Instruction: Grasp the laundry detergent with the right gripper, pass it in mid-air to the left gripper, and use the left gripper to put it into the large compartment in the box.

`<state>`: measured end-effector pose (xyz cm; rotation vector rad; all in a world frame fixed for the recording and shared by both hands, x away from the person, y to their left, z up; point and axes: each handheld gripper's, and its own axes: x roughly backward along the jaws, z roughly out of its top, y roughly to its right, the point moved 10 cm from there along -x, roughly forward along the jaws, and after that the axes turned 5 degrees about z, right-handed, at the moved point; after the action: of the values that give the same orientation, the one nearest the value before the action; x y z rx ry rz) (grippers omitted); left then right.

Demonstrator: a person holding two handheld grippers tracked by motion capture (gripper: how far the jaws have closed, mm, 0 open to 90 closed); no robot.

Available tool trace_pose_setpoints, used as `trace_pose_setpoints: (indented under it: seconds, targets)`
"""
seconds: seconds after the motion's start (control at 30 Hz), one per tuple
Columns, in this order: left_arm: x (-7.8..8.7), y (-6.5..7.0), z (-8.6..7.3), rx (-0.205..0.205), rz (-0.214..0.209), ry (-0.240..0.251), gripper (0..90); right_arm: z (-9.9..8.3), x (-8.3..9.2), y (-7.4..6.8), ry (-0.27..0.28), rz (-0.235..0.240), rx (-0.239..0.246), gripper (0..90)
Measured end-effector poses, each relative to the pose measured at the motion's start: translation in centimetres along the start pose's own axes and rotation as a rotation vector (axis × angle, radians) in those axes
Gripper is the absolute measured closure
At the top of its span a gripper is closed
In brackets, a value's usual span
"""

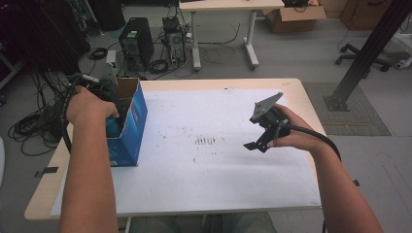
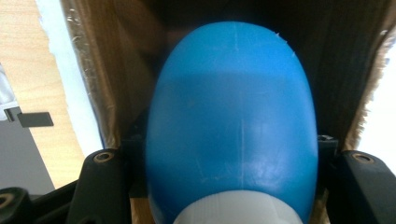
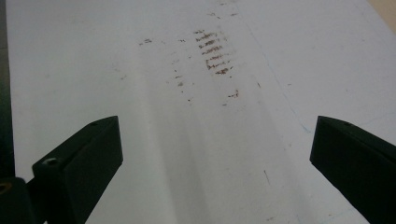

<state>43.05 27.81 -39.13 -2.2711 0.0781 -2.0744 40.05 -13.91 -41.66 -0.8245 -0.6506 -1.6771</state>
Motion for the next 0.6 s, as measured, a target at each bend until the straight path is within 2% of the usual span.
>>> trace_pose_setpoints:
  seconds: [0.33, 0.6]
  targets:
    - [-1.2, 0.2, 0.1, -0.01, -0.003, -0.01, 38.7, -0.2, -0.2, -0.1, -0.002, 0.002, -0.006, 2.5]
    - [-1.5, 0.2, 0.2, -0.013, -0.004, -0.005, 38.7, -0.2, -0.3, -0.1, -0.003, 0.003, -0.009, 2.5]
